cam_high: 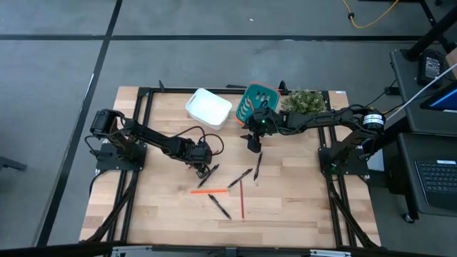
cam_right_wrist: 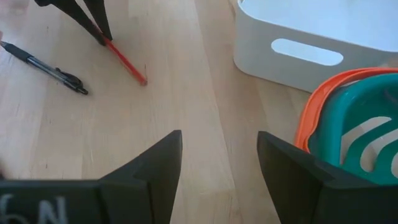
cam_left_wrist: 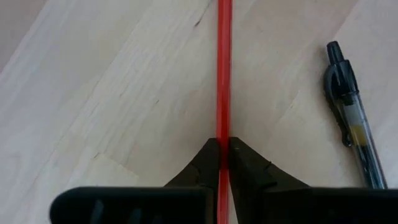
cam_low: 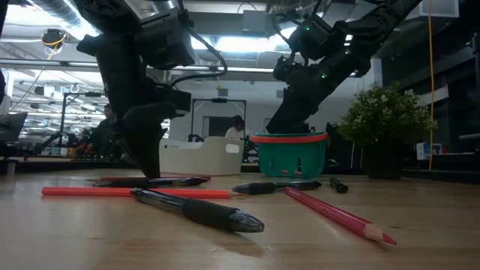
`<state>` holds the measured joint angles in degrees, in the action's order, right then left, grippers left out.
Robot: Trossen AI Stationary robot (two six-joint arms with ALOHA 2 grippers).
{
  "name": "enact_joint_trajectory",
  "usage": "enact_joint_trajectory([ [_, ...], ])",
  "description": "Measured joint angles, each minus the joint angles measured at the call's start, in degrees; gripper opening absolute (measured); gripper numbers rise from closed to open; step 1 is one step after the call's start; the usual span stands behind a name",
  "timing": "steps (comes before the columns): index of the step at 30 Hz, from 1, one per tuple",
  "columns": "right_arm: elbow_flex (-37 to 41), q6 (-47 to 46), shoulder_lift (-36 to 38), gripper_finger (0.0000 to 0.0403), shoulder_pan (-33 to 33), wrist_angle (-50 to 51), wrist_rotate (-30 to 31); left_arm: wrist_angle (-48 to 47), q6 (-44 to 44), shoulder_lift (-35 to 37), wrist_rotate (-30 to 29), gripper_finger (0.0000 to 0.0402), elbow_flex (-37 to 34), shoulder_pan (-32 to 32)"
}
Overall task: Sort pens & pencils
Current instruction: Put the red pencil into the green basket
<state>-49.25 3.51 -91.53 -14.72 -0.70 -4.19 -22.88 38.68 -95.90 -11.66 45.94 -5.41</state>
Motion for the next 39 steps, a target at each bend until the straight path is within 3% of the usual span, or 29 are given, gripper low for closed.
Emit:
enact_joint_trajectory([
  [6, 0.0, -1.59, 0.0, 0.0209, -0.13, 0.16, 0.0, 0.7, -4.01, 1.49, -0.6, 0.0018, -0.14, 0.0],
  [12, 0.0, -1.08, 0.0, 0.0209, -0.57, 0.23, 0.04, 1.97, -6.96, 1.46, -4.92, 0.0018, -0.14, 0.26],
  [25, 0.33, 1.76, 3.23, 0.0209, -0.55, -0.48, 0.04, 4.74, -13.91, 1.68, -4.91, 0.0018, -0.01, 3.44],
  [33, 9.26, 1.61, 12.13, 0.0209, -0.95, -8.03, 1.15, 8.91, -18.83, 2.5, -4.77, 0.0018, 0.1, 3.61],
  [39, 18.85, 0.49, 21.53, 0.0209, -1.07, -16.07, 3.01, 12.75, -22.95, 7.95, -5.56, 0.0017, 0.1, 4.05],
])
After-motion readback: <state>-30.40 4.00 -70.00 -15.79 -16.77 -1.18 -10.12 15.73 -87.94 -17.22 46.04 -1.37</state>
